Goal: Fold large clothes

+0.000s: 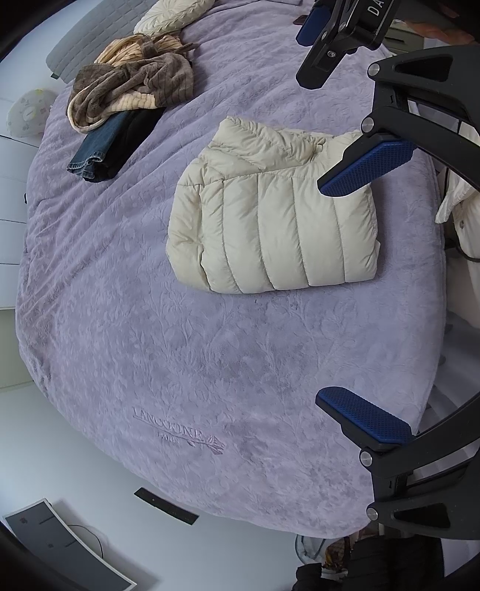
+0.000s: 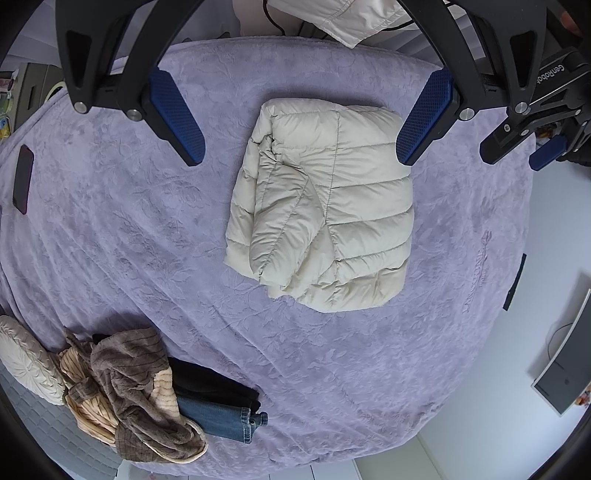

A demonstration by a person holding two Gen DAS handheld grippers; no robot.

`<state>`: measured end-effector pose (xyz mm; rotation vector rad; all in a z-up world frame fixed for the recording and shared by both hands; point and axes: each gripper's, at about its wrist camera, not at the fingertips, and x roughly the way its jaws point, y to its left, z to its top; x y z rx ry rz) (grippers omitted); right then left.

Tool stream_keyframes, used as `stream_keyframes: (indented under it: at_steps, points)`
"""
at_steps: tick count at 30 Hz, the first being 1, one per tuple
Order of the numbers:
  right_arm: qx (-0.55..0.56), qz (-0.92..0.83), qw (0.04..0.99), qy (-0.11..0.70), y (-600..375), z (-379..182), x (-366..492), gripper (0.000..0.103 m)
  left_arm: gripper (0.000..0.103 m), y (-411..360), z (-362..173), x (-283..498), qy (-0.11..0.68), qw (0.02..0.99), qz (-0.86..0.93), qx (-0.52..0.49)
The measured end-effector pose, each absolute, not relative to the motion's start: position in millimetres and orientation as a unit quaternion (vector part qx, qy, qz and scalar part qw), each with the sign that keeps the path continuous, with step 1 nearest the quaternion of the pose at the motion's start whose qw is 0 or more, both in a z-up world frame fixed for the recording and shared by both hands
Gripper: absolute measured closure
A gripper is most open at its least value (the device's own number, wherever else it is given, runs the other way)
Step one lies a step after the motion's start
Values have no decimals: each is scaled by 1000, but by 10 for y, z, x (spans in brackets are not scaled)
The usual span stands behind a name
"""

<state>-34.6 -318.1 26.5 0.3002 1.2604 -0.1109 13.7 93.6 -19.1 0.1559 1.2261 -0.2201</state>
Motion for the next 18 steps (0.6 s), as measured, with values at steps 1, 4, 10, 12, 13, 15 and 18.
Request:
stream_keyframes:
  at_steps: [1,4,10,12,13,15,18]
  points:
    - [140,-52,796,587,-3181,267,-344,0,0,934,-190,140,573,809,-103,73]
    - [140,-52,796,587,-3173,265,-347,0,0,934,-190,144,573,809,-103,73]
    - [139,-50,795,589,-3192,248,-308,0,0,929,-196,163,574,809,-103,74]
    - [139,-50,795,588,-3189,251,-305,0,0,928,-197,161,574,809,-103,74]
    - [139,-50,795,588,-3190,250,-304,0,0,927,-194,161,574,809,-103,74]
    - [139,-50,795,588,-3189,250,-304,0,0,926,-196,160,574,809,-103,74]
    - [139,-50,795,588,-3187,248,-303,0,0,928,-220,192,575,808,-101,78]
